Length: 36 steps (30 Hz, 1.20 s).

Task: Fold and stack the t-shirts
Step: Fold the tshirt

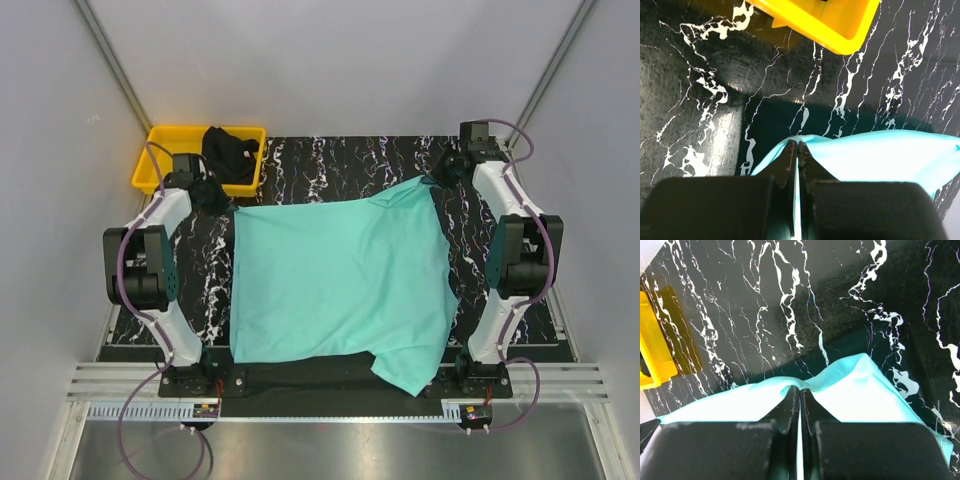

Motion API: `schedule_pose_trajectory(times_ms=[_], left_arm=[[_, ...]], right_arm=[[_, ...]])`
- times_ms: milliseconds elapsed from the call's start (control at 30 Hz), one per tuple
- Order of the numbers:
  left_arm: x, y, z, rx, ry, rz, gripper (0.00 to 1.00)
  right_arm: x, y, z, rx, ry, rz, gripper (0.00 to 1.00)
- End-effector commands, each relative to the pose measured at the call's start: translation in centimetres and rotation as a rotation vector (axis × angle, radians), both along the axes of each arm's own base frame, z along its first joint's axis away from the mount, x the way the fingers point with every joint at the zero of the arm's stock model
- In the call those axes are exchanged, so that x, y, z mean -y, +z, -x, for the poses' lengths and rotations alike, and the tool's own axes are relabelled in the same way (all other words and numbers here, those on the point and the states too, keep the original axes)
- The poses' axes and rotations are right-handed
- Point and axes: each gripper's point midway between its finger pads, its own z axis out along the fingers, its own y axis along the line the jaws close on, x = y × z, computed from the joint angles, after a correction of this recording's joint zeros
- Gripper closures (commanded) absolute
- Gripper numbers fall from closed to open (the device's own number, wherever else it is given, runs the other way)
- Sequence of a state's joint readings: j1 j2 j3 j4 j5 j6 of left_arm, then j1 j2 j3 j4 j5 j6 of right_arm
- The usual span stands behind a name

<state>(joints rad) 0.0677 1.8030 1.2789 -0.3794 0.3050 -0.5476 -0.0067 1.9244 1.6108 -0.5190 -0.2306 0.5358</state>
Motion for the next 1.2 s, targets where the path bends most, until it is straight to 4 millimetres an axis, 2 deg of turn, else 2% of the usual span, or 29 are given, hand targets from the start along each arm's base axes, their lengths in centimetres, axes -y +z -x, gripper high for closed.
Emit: schedule_pose_trajectory(times_ms=[0,67,100,133,200,233,300,433,533,733,900,1100,1167], left_arm=[[-1.6,2.4,-1.5,0.075,0.013,-0.024,1.0],[-3.2,2.5,-1.4,0.065,0.051,-0.032,1.0],[-3.8,2.7,-1.5,0.066,0.063,-0.042,1.0],[-4.9,2.8,-1.5,0.062,0.086,-0.053,1.0],[-5.6,3.2,-1.9,0.075,0.092,-0.055,1.0],[-5.7,2.7,-2.0,0.063,0.089,-0.049,1.0],[-5.1,3.1,-2.6,0.073,0.064,-0.024,1.0],[-4.5,2.7,-2.7,0.061,0.052,0.008,1.0],[-4.6,3.5,-2.6,0.076,0.045,0.004,1.0],[-5.8,5.0,-1.6,0.075,0.06,-0.087,1.0],[-6.8,6.3,-0.5,0.073,0.1,-0.139,1.0],[-6.6,6.6,0.6,0.062,0.101,-0.136,1.0],[-6.5,7.5,0.6,0.084,0.1,-0.136,1.0]], right_arm=[[0.0,2.5,-0.6,0.061,0.018,-0.01,1.0],[-0.4,2.7,-1.3,0.067,0.024,-0.033,1.0],[-0.5,1.9,-1.7,0.05,0.024,-0.046,1.0],[-0.7,2.5,-2.4,0.061,0.016,-0.066,1.0],[-1.1,1.8,-3.0,0.048,0.025,-0.089,1.0],[-1.2,2.2,-3.3,0.055,0.022,-0.097,1.0],[-1.1,2.2,-3.5,0.06,0.018,-0.09,1.0],[-0.9,2.3,-3.5,0.06,0.023,-0.08,1.0],[-1.0,2.4,-3.1,0.055,0.031,-0.075,1.0],[-1.1,3.7,-3.4,0.072,0.041,-0.081,1.0],[-2.7,4.9,-3.2,0.08,0.089,-0.142,1.0],[-2.3,6.4,-2.3,0.109,0.081,-0.114,1.0],[-2.1,7.1,-2.4,0.117,0.078,-0.097,1.0]])
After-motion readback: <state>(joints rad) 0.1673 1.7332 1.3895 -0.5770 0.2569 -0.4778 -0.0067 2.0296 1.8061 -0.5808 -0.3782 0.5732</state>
